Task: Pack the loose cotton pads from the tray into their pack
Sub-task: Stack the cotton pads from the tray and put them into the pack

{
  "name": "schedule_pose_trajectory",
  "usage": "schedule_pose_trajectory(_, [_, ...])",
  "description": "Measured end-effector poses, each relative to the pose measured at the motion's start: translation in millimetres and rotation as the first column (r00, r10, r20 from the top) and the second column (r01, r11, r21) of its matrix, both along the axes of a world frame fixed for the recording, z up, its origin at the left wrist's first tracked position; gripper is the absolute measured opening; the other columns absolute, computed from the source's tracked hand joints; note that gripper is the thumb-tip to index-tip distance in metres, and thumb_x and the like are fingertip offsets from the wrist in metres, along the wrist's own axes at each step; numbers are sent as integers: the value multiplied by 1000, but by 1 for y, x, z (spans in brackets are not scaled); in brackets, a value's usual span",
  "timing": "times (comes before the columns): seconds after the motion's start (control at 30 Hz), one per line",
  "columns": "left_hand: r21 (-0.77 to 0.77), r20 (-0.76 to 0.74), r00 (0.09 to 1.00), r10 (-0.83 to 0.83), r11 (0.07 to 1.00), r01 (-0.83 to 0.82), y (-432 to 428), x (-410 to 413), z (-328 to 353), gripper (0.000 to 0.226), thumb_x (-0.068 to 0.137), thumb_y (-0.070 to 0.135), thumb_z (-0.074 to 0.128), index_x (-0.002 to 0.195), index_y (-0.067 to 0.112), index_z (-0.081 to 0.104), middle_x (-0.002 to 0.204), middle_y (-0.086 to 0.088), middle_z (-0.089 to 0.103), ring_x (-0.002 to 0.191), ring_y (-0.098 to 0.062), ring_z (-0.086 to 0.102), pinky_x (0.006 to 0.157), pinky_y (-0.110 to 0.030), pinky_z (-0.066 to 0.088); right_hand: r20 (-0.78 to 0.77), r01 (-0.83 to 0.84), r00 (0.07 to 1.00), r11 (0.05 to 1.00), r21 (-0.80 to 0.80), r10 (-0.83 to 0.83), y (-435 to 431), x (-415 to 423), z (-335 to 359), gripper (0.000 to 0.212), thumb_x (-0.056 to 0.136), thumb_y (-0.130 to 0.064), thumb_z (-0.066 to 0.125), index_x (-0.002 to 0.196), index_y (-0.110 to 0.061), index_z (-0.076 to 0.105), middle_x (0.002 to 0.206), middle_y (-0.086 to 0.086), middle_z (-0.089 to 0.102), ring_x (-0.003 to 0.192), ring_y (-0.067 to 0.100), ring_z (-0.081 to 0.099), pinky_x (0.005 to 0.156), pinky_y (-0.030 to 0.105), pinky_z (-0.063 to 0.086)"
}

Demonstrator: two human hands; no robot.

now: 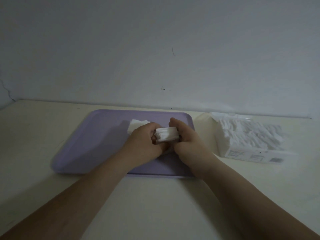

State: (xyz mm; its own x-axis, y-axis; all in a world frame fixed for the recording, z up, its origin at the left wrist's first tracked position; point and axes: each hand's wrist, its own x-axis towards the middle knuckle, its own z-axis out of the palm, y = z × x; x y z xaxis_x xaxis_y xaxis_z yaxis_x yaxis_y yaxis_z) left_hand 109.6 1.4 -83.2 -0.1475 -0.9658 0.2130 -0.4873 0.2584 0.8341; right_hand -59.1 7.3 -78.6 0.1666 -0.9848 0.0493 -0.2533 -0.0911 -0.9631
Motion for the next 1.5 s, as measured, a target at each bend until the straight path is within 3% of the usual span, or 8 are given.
schedule_pose_trajectory(0.1, [-42,23,999,39,998,-38,2,4,10,27,72,40,82,92,24,73,68,6,63,61,-10,56,61,-29,47,-61,-1,998,997,-79,-4,-1,-4,3,78,71,0,54,145,-25,52,138,-3,61,125,13,60,108,30,48])
schedule_pose_trajectory(0.27, [-71,-53,996,67,995,-71,7,4,34,30,69,36,83,95,24,74,97,1,70,85,-15,68,76,-32,55,12,33,999,990,-140,-31,-3,-10,36,50,74,-13,67,123,-21,67,113,4,74,105,18,71,95,38,58])
schedule_pose_trajectory(0.4, [14,-203,979,-30,999,33,7,-15,54,13,88,18,77,100,22,74,92,3,78,83,-13,70,70,-28,56,114,45,993,997,-57,-38,-1,-32,61,60,68,-18,69,127,-11,66,114,8,74,108,22,71,95,37,57])
schedule_pose_trajectory(0.7, [49,-371,915,-159,980,191,13,-135,81,14,98,12,67,110,8,72,96,-11,79,86,-19,75,69,-30,60,105,139,985,990,13,-139,43,-149,82,25,89,-34,77,100,-12,78,94,8,79,83,19,72,76,39,61])
schedule_pose_trajectory(0.97, [-113,59,978,-202,972,208,2,-221,73,16,90,17,70,101,27,75,92,7,74,77,-1,68,73,-16,53,80,594,804,800,-83,-589,46,-236,82,44,70,-41,64,90,-1,63,86,15,69,72,21,62,60,39,52])
schedule_pose_trajectory(1.1, [-213,528,780,-335,837,504,1,-242,68,19,85,15,58,96,29,65,92,16,60,84,-8,58,78,-32,51,-35,582,810,809,-85,-586,47,-243,62,32,70,-37,69,89,-11,65,84,10,71,71,23,64,66,47,58])
schedule_pose_trajectory(1.37, [-159,674,638,-373,769,619,-9,-240,64,12,92,24,57,90,35,54,87,20,46,89,-10,49,82,-35,47,-359,519,727,811,-271,-585,36,-251,47,16,85,-39,67,85,-25,58,79,-7,66,72,15,63,61,34,49])
schedule_pose_trajectory(1.5, [-184,635,695,-337,808,560,-15,-232,60,19,90,29,57,107,35,63,101,18,62,93,-6,56,84,-31,50,-358,443,762,838,-319,-540,24,-253,41,13,88,-31,69,87,-26,57,79,-8,66,70,16,62,65,42,54])
